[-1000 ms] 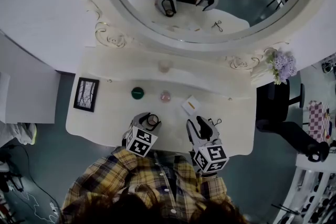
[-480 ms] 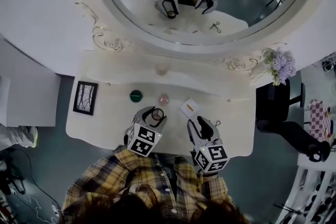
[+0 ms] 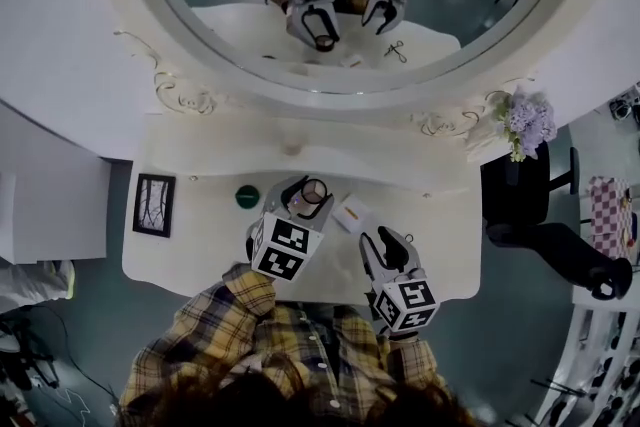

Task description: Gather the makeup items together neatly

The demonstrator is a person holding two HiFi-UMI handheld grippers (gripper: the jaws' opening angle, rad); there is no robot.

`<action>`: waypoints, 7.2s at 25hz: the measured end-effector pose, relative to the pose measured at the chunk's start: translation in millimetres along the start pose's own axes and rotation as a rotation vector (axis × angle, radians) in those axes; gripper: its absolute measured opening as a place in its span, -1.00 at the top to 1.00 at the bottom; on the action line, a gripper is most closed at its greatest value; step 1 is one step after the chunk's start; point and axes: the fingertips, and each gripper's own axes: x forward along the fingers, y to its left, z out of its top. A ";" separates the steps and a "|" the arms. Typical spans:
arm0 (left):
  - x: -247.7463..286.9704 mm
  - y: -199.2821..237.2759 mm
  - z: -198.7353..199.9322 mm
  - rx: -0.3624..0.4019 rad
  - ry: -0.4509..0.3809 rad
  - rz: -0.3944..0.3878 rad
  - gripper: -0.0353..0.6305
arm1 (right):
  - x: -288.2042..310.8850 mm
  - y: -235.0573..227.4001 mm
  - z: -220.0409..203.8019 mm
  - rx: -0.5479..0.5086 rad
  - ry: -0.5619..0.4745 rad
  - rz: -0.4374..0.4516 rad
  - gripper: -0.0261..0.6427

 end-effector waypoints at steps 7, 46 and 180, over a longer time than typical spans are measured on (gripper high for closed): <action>36.1 10.5 43.1 -0.001 -0.025 0.047 0.23 | 0.9 -15.5 -3.5 0.019 0.014 -0.013 0.45; 65.2 9.5 50.3 -0.030 0.002 0.051 0.21 | 4.4 -24.1 -5.0 0.036 0.021 -0.027 0.46; -39.5 15.8 -52.5 -0.198 0.023 0.037 0.23 | 127.8 -95.6 67.6 -0.343 0.296 -0.159 0.22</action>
